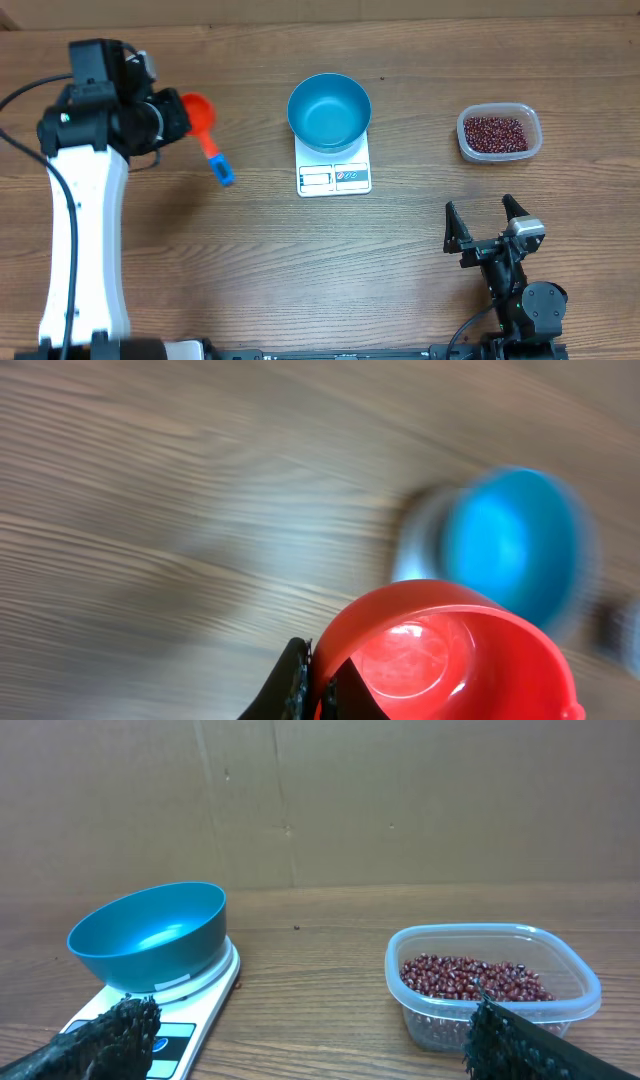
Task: Scoop item into bowl and weigh 150g on scale
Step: 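Lift the red scoop with the left gripper toward the scale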
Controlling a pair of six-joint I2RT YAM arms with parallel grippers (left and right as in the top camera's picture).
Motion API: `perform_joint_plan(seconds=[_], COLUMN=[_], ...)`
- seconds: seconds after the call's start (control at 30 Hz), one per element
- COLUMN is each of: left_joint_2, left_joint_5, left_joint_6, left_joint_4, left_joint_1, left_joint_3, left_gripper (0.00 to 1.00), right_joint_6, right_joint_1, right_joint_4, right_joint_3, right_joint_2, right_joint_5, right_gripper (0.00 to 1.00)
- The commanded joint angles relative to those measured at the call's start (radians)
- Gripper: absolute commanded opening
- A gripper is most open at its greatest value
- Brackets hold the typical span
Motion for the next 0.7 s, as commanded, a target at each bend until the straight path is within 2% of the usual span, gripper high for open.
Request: perform_joint_plan(seconds=[0.0, 0.17, 0.43, 0.57, 0.67], left_joint_2=[-0.035, -0.033, -0.009, -0.002, 0.000], left_joint_5=[0.047, 0.008, -0.199, -0.217, -0.213], left_joint_6=[-0.171, -0.328, -0.664, -0.763, -0.791], left_joint_4=[-0.025, -0.042, -0.042, -0.042, -0.043], left_joint_1=[-0.078, -0.201, -0.344, -0.380, -0.396], left_joint_3=[0.006, -0.002, -0.005, -0.005, -0.005], left_gripper=[0.04, 0.05, 0.04, 0.05, 0.04], right_joint_6=[0.006, 0.019, 0.401, 0.487, 0.531], right_joint_1=[0.005, 0.005, 0.004, 0.004, 0.004], right_joint_4=[0.005, 0.007, 0.098, 0.114, 0.087], right_joint_3=[-0.010, -0.010, -0.008, 0.042, 0.106], right_joint_2=[-0.006, -0.006, -0.006, -0.002, 0.031], right_joint_5=[0.008, -0.030, -0.408, -0.471, -0.511], right_gripper=[1.00, 1.00, 1.00, 1.00, 1.00])
